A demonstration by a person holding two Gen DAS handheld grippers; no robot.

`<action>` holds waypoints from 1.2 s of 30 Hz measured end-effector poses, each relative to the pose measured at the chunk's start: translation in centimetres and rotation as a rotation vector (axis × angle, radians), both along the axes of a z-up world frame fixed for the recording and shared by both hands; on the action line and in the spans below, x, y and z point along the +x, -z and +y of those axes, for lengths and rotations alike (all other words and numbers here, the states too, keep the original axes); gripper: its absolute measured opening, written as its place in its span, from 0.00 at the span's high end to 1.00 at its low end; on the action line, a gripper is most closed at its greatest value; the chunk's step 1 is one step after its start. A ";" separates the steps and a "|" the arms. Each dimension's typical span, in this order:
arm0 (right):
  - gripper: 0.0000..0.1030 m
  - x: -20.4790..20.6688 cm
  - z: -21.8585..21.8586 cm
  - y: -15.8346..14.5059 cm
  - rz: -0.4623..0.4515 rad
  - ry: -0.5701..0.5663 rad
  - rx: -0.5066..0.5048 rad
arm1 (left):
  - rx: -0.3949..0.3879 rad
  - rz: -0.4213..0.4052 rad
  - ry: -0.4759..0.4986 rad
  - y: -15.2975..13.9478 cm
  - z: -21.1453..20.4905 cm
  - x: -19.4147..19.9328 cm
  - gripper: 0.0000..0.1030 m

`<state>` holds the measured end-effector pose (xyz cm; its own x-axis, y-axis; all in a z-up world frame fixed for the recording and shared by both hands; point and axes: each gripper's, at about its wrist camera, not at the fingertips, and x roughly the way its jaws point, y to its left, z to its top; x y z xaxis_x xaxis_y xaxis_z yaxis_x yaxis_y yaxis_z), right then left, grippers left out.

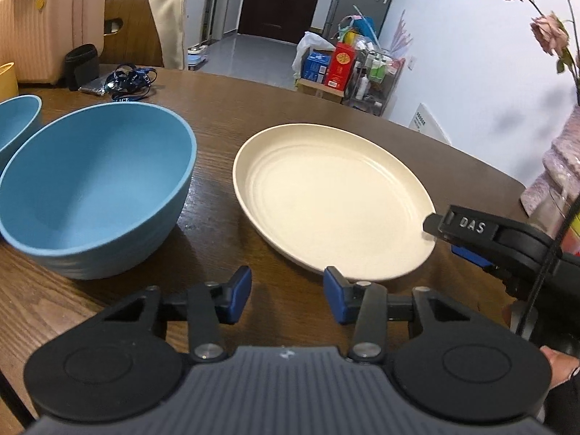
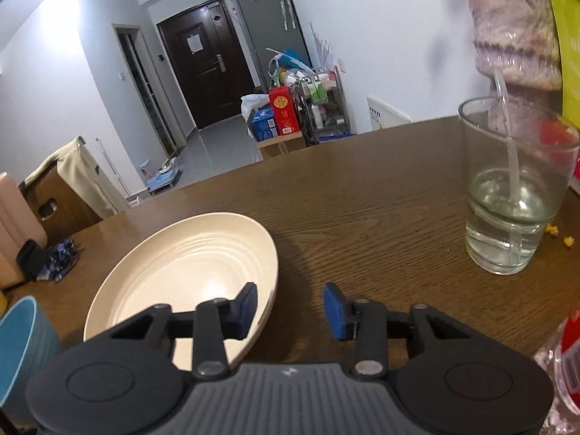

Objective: Organize plates and bowls
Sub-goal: 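Close the left tool on one plate rim while the right tool grips the opposite rim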

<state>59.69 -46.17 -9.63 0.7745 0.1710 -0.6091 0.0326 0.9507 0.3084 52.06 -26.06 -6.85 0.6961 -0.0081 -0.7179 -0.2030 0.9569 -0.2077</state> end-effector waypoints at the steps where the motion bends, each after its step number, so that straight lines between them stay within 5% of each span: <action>1: 0.65 0.3 -0.1 0.1 0.005 0.001 0.006 | 0.001 0.001 -0.009 -0.1 0.0 0.2 0.56; 12: 0.91 2.7 0.5 0.5 0.018 -0.046 0.021 | -0.030 0.012 -0.057 -0.3 0.5 1.9 0.56; 24: 0.97 2.1 -1.3 0.0 0.066 -0.016 0.031 | -0.048 0.018 -0.111 -0.5 1.1 3.4 0.56; 36: 0.97 1.9 -0.6 -0.1 0.063 -0.019 -0.017 | -0.052 0.077 -0.133 0.7 1.5 5.9 0.75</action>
